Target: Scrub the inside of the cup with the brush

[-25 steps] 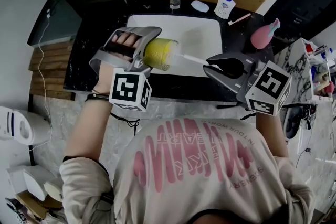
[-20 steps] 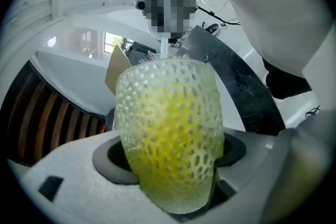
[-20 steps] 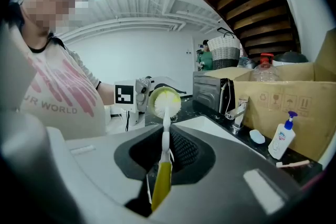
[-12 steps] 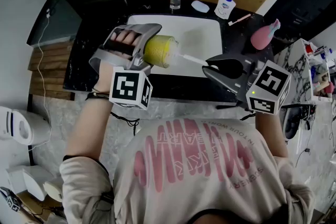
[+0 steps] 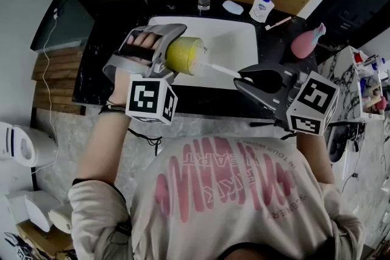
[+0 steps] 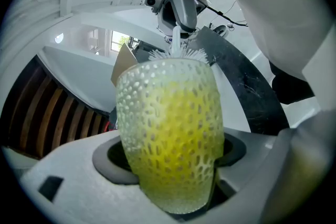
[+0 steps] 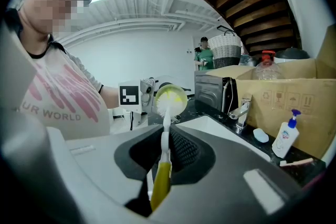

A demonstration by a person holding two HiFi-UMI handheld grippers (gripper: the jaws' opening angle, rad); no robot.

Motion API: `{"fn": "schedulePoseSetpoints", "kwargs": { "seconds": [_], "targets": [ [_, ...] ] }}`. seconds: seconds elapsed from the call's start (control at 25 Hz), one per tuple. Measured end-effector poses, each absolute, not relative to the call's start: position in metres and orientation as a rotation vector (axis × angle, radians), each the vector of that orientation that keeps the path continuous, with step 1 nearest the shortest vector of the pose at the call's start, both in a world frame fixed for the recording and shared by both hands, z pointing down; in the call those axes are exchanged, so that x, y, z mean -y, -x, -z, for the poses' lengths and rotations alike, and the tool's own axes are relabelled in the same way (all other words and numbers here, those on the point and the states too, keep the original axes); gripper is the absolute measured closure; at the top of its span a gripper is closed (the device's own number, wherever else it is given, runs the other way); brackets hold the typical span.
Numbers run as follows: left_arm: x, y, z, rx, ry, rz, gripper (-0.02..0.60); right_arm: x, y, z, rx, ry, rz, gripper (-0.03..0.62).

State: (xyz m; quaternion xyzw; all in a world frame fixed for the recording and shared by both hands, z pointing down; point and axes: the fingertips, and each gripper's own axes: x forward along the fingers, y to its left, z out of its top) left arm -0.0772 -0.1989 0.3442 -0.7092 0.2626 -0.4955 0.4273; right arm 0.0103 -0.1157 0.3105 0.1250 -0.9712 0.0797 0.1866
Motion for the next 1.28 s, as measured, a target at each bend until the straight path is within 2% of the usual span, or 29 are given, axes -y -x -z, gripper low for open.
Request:
{"fn": "schedulePoseSetpoints", "kwargs": {
  "seconds": [0.88, 1.28],
  "targets": [
    [0.196, 0.08, -0.355, -0.607, 1.787, 1.267, 0.206, 0.115, -0.017, -0.293, 2.706, -0.411, 0.0, 0.546],
    [0.191, 0.076, -0.345, -0.607, 1.759, 1.209, 0.206, 0.118, -0.02, -0.293, 2.737, -0.438, -0.062, 0.545]
  ]
}}
